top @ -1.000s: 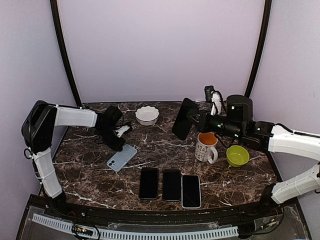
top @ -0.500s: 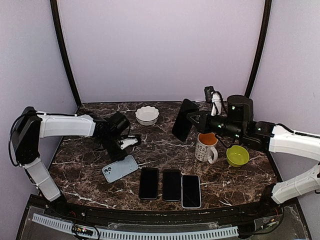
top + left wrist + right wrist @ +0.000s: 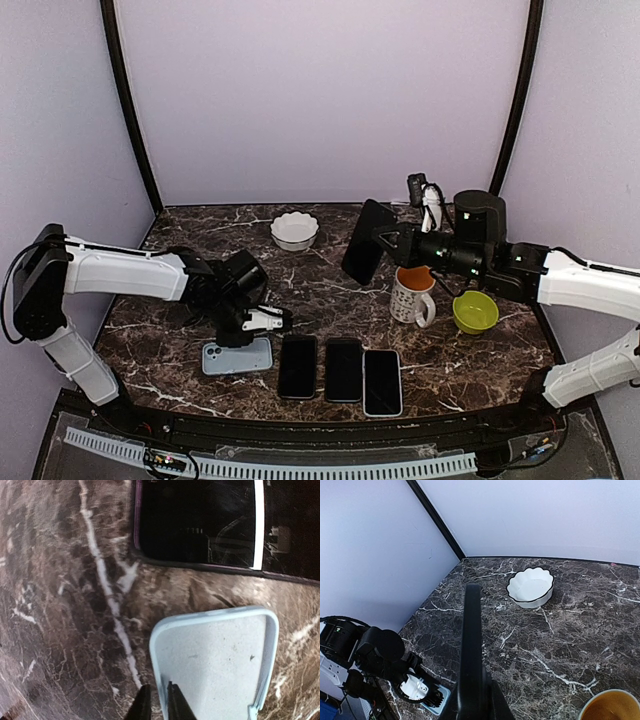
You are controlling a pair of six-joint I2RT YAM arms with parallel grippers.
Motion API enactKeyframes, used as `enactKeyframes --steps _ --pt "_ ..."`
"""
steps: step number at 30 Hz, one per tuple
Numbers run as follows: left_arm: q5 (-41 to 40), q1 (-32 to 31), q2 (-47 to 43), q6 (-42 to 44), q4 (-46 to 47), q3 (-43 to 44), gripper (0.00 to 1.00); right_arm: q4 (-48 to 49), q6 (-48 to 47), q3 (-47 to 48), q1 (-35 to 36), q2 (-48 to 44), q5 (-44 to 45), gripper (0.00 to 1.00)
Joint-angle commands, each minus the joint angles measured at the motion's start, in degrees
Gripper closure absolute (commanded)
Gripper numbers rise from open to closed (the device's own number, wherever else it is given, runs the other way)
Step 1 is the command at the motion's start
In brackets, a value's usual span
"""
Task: Put the phone into the phone case
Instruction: Adjust the phone case at the center of the board, then rotate the phone case at the center of the board.
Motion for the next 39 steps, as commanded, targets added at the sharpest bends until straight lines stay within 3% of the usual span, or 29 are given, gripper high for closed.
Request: enactKeyframes --steps 1,2,4,6,8,9,13,15,21,24,26,33,34,39 --pt "-6.9 0.2 -1.6 -1.0 6.7 0.8 0.68 5.0 0.9 -0.5 0.1 -1.2 -0.5 1.0" --pt "-8.1 0.1 -1.8 -4.3 7.7 0.8 0.48 5.0 0.9 -0.6 0.1 -1.4 -0.4 1.0" --pt "-11.4 0.1 -2.7 -11.2 9.8 0.9 0.28 4.8 0.9 -0.8 0.1 -1.7 -0.2 1.0" --pt "-15.9 0.1 -4.0 -21.4 11.0 0.9 0.19 4.7 0.9 -1.0 0.0 -1.9 -0.3 1.0" --pt "-21.5 0.7 -6.4 -36.9 9.6 1.0 0.15 4.5 0.8 -1.2 0.0 -2.0 -0.4 1.0" --pt "-21.6 1.9 -7.3 -48.9 6.1 0.9 0.16 4.5 0.8 -1.2 0.1 -1.9 -0.5 1.0" --pt "-10.8 6.0 -13.6 -71.8 3.5 -6.6 0.28 4.8 0.7 -1.6 0.0 -1.8 -0.9 1.0" --pt "-8.2 7.0 -16.0 -76.9 3.9 -11.3 0.28 4.9 0.7 -1.6 0.1 -1.7 -1.1 1.0" --pt "-4.7 9.4 -18.1 -79.7 1.0 -18.3 0.24 4.5 0.7 -2.0 0.1 -2.2 -1.4 1.0" --pt "-3.2 9.4 -18.4 -80.2 1.1 -20.5 0.31 4.6 0.7 -2.3 0.1 -2.5 -1.3 1.0" --pt "-1.8 9.4 -18.3 -80.4 1.3 -21.6 0.41 4.7 0.8 -2.4 0.1 -2.5 -1.2 1.0" --pt "1.7 9.3 -17.9 -74.3 0.9 -20.9 0.96 4.3 0.3 -1.8 0.1 -2.6 -1.0 1.0" --pt "1.6 9.3 -17.6 -72.8 0.6 -20.4 0.99 4.2 0.3 -1.7 0.1 -2.6 -0.9 1.0" --pt "-2.6 9.3 -17.7 -67.3 0.1 -15.5 1.0 4.2 0.0 -1.3 0.1 -2.5 -0.9 1.0"
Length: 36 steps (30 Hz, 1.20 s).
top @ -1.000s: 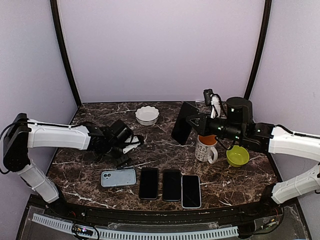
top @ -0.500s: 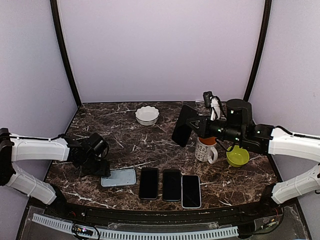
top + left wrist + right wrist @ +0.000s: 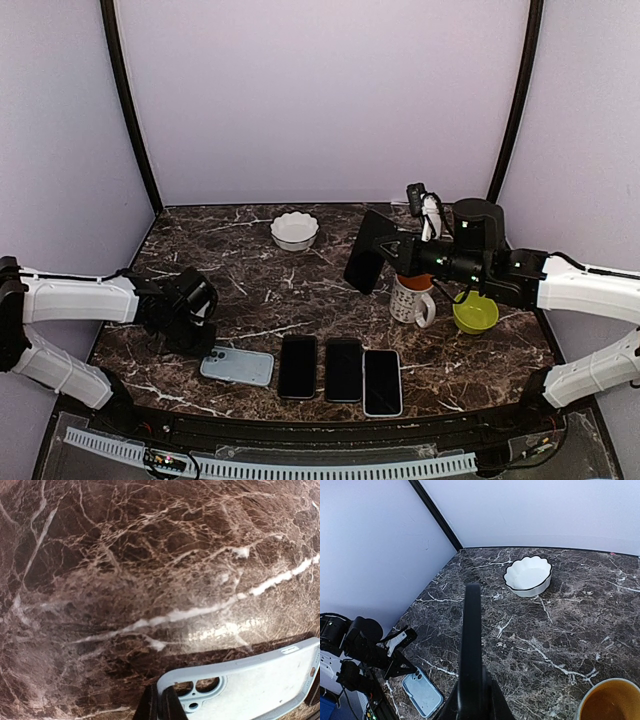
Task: Put the phone into the phone case
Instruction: Rotate the phone case at the center of the board.
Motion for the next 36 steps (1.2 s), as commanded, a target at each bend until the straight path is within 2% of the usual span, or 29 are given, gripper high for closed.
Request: enactKeyframes --steps 1,5,9,14,18,21,25,31,36 --pt "-3.6 0.0 -0.6 8.7 -2.0 5.4 1.0 4.2 -0.3 1.4 0.1 -1.9 -0.3 1.0" --pt "-6.5 0.0 -2.8 23.7 1.4 11.8 1.0 3.6 -0.4 1.8 0.1 -2.0 -0.4 1.0" --pt "-2.9 -0.1 -3.4 36.5 2.9 13.8 1.0 2.3 -0.6 2.5 0.1 -2.5 -0.6 1.0" --pt "8.5 -0.8 2.2 50.1 -8.4 19.4 1.0 1.7 -0.6 2.8 0.1 -2.5 -0.6 1.0" --pt "3.1 -6.2 6.9 61.3 -15.0 20.5 1.0 1.7 -0.1 2.9 0.1 -2.3 -2.5 1.0" --pt "-0.4 -7.7 8.8 65.1 -14.7 21.2 1.0 1.9 0.2 2.8 0.1 -2.4 -2.6 1.0" --pt "1.7 -8.8 10.5 69.5 -10.3 22.6 1.0 2.8 0.6 2.9 0.2 -1.8 -3.3 1.0" --pt "0.6 -9.2 15.8 78.7 -3.9 23.2 1.0 1.8 0.4 4.4 0.9 -0.1 -3.7 1.0" --pt "0.2 -9.2 20.6 81.9 -0.2 24.8 1.0 0.5 -0.5 5.6 1.6 0.3 -3.6 1.0"
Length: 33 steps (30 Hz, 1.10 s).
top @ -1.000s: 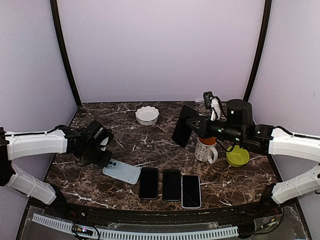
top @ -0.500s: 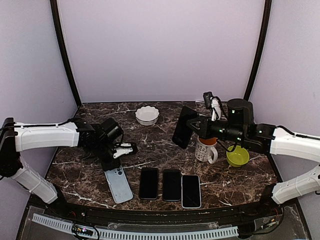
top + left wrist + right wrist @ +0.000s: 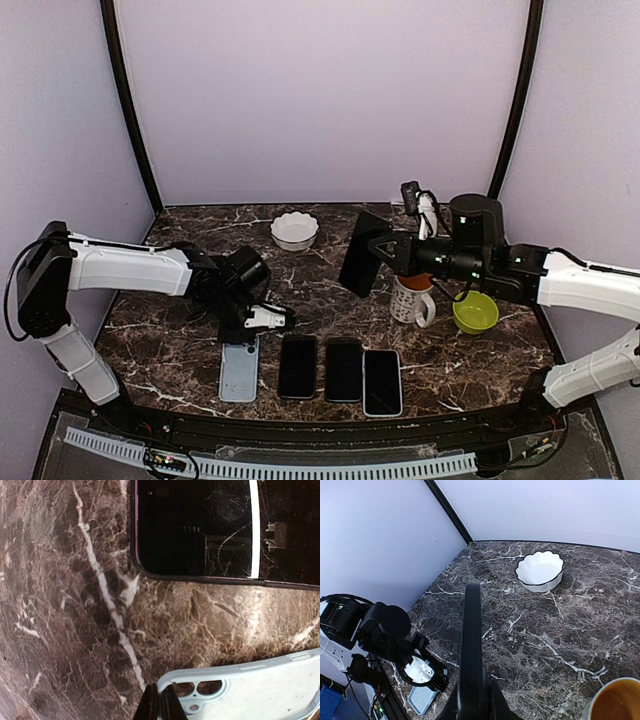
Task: Put the phone into the phone case
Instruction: Rotate the phone case at the center of the board, then move the phone case to the center of the board.
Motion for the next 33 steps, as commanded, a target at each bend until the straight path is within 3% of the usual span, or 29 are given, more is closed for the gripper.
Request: enactKeyframes --steps 1,4,5,6,8,10,12,17,20,23,25,33 --pt "-0.1 -0.1 3.1 5.7 3.4 3.0 1.0 2.9 -0.7 3.7 1.0 -0.1 -0.9 1.0" --pt "-2.2 -0.1 4.5 3.8 4.6 4.1 0.99 1.7 -1.3 4.4 1.4 0.1 -1.1 1.0" --pt "-3.6 -0.1 4.9 2.1 5.0 4.5 0.9 1.3 -1.6 4.7 1.6 0.1 -1.2 1.0" --pt "-6.3 -0.1 4.9 1.4 5.7 4.8 0.71 0.9 -2.0 4.8 1.7 0.1 -1.2 1.0" --pt "-8.8 -0.1 4.1 -0.2 6.5 5.1 0.46 0.3 -2.6 5.3 2.0 0.1 -1.2 1.0" --pt "-10.4 -0.1 2.1 -2.7 7.9 5.0 0.35 -0.3 -3.3 5.9 2.2 0.2 -1.2 1.0" --pt "-10.7 -0.1 -0.6 -5.5 8.0 5.2 0.31 -0.7 -4.0 6.7 2.5 0.3 -1.5 1.0" --pt "-5.3 -0.1 -10.5 -17.0 5.9 5.5 0.23 -1.3 -7.0 10.1 3.8 2.9 -4.9 1.0" --pt "-4.6 1.0 -14.1 -34.4 3.2 5.4 0.21 -2.2 -8.0 13.1 5.9 6.6 -5.7 1.0" --pt "-2.4 4.9 -15.1 -53.1 -2.6 3.4 0.35 -2.1 -7.8 15.3 7.7 9.7 -4.9 1.0" --pt "-1.8 6.4 -16.4 -60.5 -4.1 -0.7 0.41 -1.6 -7.2 15.9 8.7 11.3 -4.3 1.0" --pt "3.6 6.9 -25.1 -75.5 2.2 -20.4 0.41 4.8 -2.1 14.2 12.1 16.1 -4.4 1.0"
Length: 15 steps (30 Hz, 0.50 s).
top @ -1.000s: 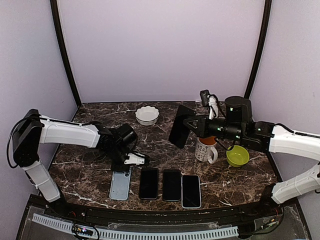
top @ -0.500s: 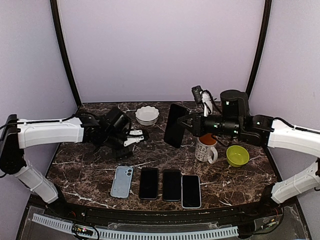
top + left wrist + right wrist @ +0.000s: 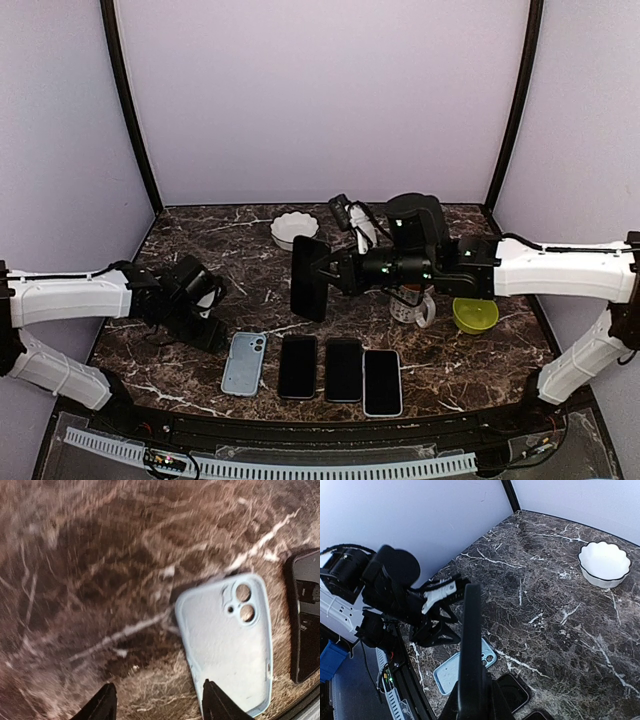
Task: Put the phone into the phone case
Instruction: Move the phone case to the center of the board.
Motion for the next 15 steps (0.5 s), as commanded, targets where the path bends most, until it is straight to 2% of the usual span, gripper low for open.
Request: enactKeyframes --steps 1,5,7,15 --pt "6.0 -0.2 -5.8 -12.8 2.2 -6.6 0.42 9.4 3.3 0.7 2.5 2.2 -0.6 1.0" --pt "8.4 -0.3 -8.5 -15.3 4.8 -10.9 0.54 10.3 3.9 1.1 4.5 5.2 -0.4 1.0" --pt "9.3 -0.7 -9.2 -16.0 5.7 -12.7 0.56 11.2 4.3 0.8 4.9 6.1 -0.3 1.0" --pt "8.0 -6.7 -6.0 -17.1 7.8 -13.4 0.56 12.9 5.1 0.6 5.3 8.0 0.1 1.0"
